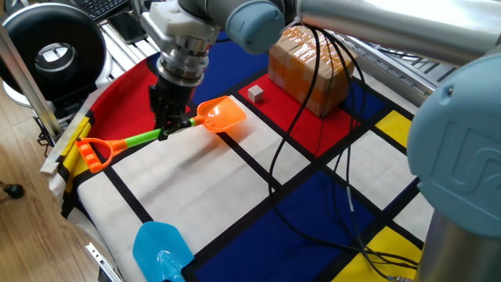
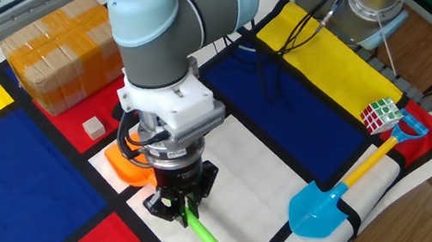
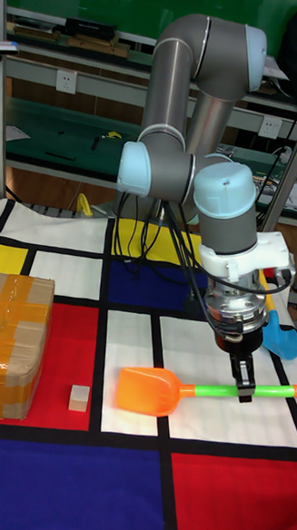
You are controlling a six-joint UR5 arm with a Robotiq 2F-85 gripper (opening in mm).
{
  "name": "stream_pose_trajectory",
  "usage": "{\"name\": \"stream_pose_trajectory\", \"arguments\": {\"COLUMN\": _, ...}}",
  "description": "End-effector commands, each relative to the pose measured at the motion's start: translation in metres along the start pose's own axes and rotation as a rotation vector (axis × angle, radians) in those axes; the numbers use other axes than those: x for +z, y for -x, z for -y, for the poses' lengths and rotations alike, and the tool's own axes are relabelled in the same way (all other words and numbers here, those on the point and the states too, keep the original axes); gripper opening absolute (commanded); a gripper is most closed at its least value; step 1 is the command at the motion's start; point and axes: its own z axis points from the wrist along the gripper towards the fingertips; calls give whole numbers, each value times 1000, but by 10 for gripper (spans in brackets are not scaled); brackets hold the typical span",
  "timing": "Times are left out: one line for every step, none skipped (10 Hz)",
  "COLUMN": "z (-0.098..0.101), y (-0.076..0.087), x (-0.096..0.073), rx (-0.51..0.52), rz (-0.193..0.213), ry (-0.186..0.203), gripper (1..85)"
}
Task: Use a shovel to scoop up an object
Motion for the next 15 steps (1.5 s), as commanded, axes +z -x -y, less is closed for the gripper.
{"name": "stream_pose_trajectory", "arguments": {"z": 3, "y": 4, "x": -2, "rx": 31, "rz": 23, "ry": -8, "gripper": 10}}
{"name": "stream_pose_trajectory", "arguments": {"z": 2, "y": 4, "x": -5, "rx": 26, "rz": 38, "ry": -2, "gripper": 10}}
{"name": "stream_pose_trajectory", "arguments": {"z": 3, "y": 1, "x": -5, "rx": 16, "rz": 36, "ry": 2, "gripper": 10}}
{"name": "stream_pose_trajectory", "arguments": {"z": -2, "y": 0, "x": -5, "rx": 6, "rz": 53, "ry": 20, "gripper": 10}}
{"name": "stream_pose_trajectory", "arguments": {"z": -7, "y": -6, "x": -8, "rx": -7, "rz": 64, "ry": 28, "gripper": 10}}
{"name": "stream_pose_trajectory", "arguments": {"z": -11, "y": -17, "x": -10, "rx": -20, "rz": 68, "ry": 36, "gripper": 10}}
{"name": "stream_pose_trajectory", "arguments": {"z": -14, "y": -30, "x": -11, "rx": -35, "rz": 53, "ry": 37, "gripper": 10}}
{"name": "stream_pose_trajectory", "arguments": {"z": -15, "y": -35, "x": -10, "rx": -42, "rz": 50, "ry": 37, "gripper": 10}}
{"name": "stream_pose_trajectory", "arguments": {"z": -18, "y": -35, "x": -11, "rx": -30, "rz": 51, "ry": 47, "gripper": 10}}
{"name": "stream_pose_trajectory", "arguments": {"z": -17, "y": -37, "x": -10, "rx": -24, "rz": 43, "ry": 43, "gripper": 10}}
{"name": "stream_pose_trajectory", "arguments": {"z": -15, "y": -38, "x": -10, "rx": -17, "rz": 36, "ry": 35, "gripper": 10}}
{"name": "stream_pose_trajectory", "arguments": {"z": -13, "y": -40, "x": -10, "rx": -8, "rz": 29, "ry": 27, "gripper": 10}}
{"name": "stream_pose_trajectory", "arguments": {"z": -11, "y": -40, "x": -10, "rx": -2, "rz": 30, "ry": 19, "gripper": 10}}
{"name": "stream_pose_trajectory", "arguments": {"z": -9, "y": -40, "x": -10, "rx": -2, "rz": 32, "ry": 15, "gripper": 10}}
{"name": "stream_pose_trajectory", "arguments": {"z": -9, "y": -40, "x": -10, "rx": -7, "rz": 29, "ry": 13, "gripper": 10}}
